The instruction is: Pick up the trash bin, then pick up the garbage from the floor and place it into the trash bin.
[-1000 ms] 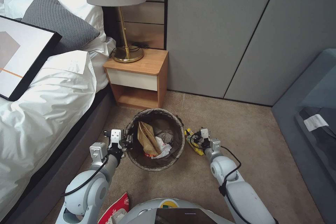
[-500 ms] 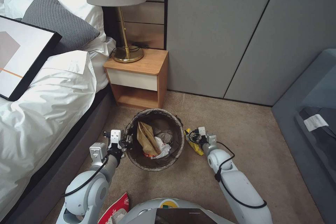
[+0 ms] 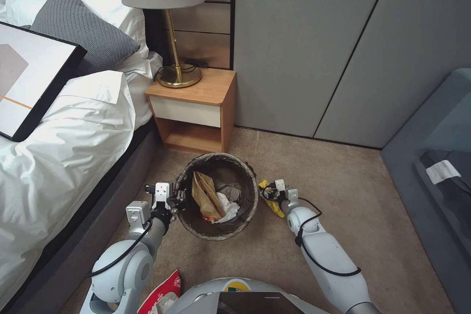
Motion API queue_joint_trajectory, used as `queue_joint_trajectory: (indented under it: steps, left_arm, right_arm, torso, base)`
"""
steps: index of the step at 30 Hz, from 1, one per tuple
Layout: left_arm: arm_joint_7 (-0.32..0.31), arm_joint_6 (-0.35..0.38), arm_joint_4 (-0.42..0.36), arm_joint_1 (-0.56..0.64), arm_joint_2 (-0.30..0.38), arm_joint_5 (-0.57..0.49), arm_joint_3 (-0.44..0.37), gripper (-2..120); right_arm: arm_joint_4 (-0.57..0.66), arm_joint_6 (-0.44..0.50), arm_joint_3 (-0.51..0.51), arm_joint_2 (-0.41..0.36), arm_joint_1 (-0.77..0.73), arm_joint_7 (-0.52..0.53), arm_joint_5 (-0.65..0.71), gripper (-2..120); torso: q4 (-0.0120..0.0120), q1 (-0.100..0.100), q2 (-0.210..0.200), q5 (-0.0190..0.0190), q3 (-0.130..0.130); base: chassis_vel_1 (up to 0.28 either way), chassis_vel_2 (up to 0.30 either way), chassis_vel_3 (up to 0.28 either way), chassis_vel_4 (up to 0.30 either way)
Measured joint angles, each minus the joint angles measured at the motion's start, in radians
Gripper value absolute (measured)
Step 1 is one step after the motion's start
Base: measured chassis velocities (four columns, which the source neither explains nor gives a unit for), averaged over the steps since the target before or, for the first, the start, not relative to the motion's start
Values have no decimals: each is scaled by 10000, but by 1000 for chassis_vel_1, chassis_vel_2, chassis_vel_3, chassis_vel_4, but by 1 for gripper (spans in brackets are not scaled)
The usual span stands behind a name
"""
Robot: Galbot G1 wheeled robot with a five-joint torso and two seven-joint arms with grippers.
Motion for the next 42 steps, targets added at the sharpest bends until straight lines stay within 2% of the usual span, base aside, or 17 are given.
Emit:
queue_joint_trajectory:
  steps: [6,27,30,33,34,41,42]
  left_arm:
    - [0,-5,0,14,-12,8,-1,0]
    - [1,-39,-21,77,-38,70,63,0]
    - [2,-40,-22,84,-39,81,64,0]
    - [2,-40,-23,79,-58,93,83,0]
    - [2,-40,-23,79,-58,93,83,0]
    - [3,-44,-14,73,-62,94,74,0]
    - [3,-44,-14,73,-62,94,74,0]
  right_arm:
    - [-813,238,45,144,87,-52,-410,100]
    - [-1989,772,210,395,131,-220,-1000,100]
    - [-2070,832,210,407,136,-277,-1068,93]
    - [-2146,927,237,420,136,-390,-1158,77]
    - [-2146,927,237,420,136,-390,-1158,77]
    - [-2276,1046,291,467,135,-409,-1244,48]
    - [-2276,1046,291,467,135,-409,-1244,48]
  torso:
    - [-1,0,0,0,0]
    - [-1,0,1,0,-1]
    - [-1,0,1,0,0]
    - [-1,0,1,0,-1]
    - [-1,0,1,0,-1]
    - [-1,0,1,0,0]
    - [-1,0,1,0,0]
  base:
    - [0,0,0,0]
    - [0,0,0,0]
    - [0,0,0,0]
    - [0,0,0,0]
    - [0,0,0,0]
    - [0,0,0,0]
    - [0,0,0,0]
